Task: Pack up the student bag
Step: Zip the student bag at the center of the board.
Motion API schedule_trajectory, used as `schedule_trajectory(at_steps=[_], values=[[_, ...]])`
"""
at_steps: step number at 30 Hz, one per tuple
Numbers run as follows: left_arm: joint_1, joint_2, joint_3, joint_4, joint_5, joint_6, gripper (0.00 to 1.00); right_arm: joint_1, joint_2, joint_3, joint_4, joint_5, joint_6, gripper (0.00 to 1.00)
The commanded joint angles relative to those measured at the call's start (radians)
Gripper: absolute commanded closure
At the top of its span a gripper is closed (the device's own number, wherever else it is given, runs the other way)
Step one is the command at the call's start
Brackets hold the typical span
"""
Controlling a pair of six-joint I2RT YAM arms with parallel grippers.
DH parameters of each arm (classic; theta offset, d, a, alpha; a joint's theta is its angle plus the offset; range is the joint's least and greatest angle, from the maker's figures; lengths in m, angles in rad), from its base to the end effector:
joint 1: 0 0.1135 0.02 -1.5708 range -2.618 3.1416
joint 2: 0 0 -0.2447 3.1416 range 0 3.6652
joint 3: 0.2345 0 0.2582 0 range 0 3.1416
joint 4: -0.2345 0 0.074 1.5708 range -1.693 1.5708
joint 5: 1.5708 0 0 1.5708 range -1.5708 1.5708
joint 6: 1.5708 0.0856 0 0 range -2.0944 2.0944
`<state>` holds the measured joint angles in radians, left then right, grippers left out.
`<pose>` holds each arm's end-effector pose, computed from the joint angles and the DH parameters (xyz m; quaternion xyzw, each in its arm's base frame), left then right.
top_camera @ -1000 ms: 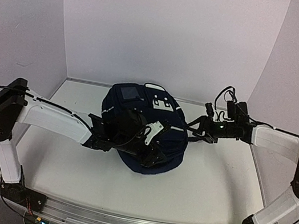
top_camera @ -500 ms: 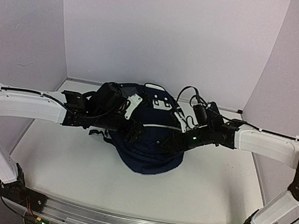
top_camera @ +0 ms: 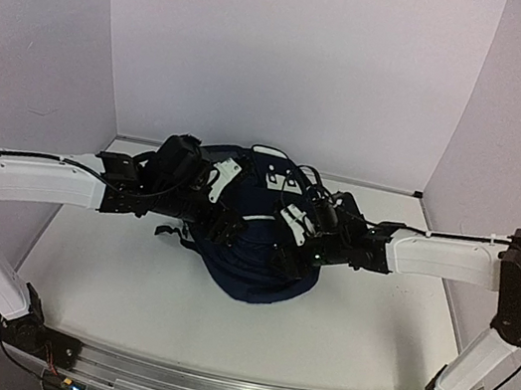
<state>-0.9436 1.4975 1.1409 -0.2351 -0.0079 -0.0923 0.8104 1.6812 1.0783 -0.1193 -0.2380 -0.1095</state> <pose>0.2299 -0.3160 0.2371 0.3627 0.8046 -0.2298 0.4103 0.2650 0.3079 0.1598 -0.4455 0.7891 0.2420 0.3468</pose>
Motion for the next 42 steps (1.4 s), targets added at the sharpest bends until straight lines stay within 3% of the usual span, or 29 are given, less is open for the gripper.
schedule_trajectory(at_steps=[1,8,12,14,26,27,28,29,31,37,42], values=[[-0.001,-0.009,-0.028,0.043,0.071,0.133,0.31,-0.004,0.038,-0.022,0.103,0.09,-0.071,0.53],[0.006,-0.055,-0.142,0.161,0.108,0.409,0.33,-0.005,0.058,-0.026,0.112,0.146,-0.085,0.77],[0.006,-0.006,-0.11,0.123,0.077,0.511,0.34,-0.005,0.047,-0.03,0.138,0.153,-0.073,0.97],[0.006,0.018,-0.1,0.12,0.082,0.569,0.36,-0.004,0.032,-0.033,0.138,0.15,-0.066,1.0],[-0.029,0.139,0.008,0.112,0.017,0.834,0.41,-0.005,-0.048,-0.075,0.136,0.101,-0.053,1.0],[-0.029,0.143,0.011,0.115,0.006,0.839,0.41,-0.005,-0.048,-0.075,0.136,0.091,-0.053,0.91],[-0.029,0.146,0.014,0.115,-0.014,0.841,0.41,-0.005,-0.047,-0.073,0.136,0.084,-0.05,0.74],[-0.029,0.146,0.014,0.115,-0.017,0.842,0.41,-0.005,-0.043,-0.07,0.136,0.08,-0.048,0.66],[-0.029,0.142,0.014,0.118,-0.019,0.839,0.41,-0.005,-0.023,-0.058,0.136,0.076,-0.04,0.6],[-0.029,0.128,0.002,0.132,-0.019,0.823,0.41,-0.005,0.027,-0.044,0.175,0.103,-0.029,0.54],[-0.03,0.129,-0.005,0.132,-0.007,0.823,0.41,-0.005,0.063,-0.045,0.238,0.207,-0.011,0.64]])
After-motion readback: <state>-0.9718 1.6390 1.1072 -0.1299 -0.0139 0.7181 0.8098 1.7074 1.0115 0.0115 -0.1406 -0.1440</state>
